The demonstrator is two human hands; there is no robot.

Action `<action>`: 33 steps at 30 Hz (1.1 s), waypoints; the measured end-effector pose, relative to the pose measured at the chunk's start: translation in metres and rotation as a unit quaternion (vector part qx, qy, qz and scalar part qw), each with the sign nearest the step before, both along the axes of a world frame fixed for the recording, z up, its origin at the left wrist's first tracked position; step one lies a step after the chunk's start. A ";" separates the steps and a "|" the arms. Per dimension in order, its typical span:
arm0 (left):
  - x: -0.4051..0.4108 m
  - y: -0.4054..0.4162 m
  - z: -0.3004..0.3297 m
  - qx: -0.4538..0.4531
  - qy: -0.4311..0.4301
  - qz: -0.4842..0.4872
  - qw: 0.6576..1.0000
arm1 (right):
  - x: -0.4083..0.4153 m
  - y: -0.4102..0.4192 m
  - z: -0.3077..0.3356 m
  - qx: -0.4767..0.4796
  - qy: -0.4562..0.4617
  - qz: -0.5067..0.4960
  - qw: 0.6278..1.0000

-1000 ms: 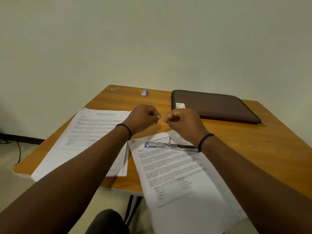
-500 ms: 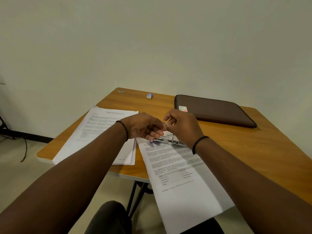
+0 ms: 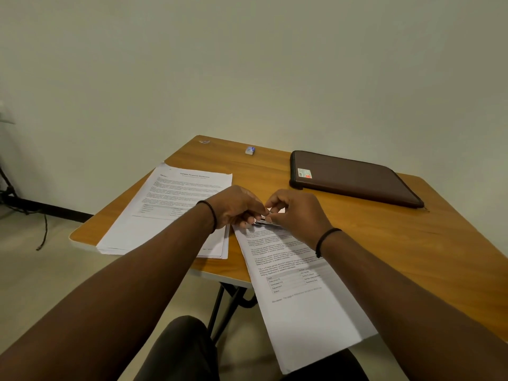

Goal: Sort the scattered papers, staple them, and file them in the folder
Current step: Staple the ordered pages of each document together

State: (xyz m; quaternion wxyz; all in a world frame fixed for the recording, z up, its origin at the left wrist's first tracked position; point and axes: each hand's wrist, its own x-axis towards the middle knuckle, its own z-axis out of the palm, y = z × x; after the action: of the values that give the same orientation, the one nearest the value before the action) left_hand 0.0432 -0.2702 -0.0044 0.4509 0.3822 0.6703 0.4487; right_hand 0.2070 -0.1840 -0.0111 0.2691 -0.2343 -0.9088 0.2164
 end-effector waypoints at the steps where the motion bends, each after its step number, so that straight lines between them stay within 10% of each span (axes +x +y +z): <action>1: -0.001 -0.001 0.000 0.010 0.008 0.001 1.000 | -0.001 0.000 0.002 0.000 -0.008 -0.008 1.000; 15: -0.006 -0.002 -0.015 0.073 0.052 0.030 0.996 | -0.005 -0.001 0.014 0.029 -0.097 -0.075 0.992; 25: -0.011 0.000 -0.023 0.064 0.385 -0.017 0.921 | -0.003 0.013 0.008 0.074 -0.137 -0.088 0.984; 33: -0.009 -0.002 -0.031 0.088 0.429 -0.011 0.899 | -0.005 0.014 0.010 0.117 -0.206 -0.088 0.968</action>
State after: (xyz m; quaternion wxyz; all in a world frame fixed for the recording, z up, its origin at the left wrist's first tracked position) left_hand 0.0342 -0.2722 -0.0359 0.0891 0.5834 0.7522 0.2931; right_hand 0.2018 -0.1702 -0.0012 0.1198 -0.3196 -0.9394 0.0314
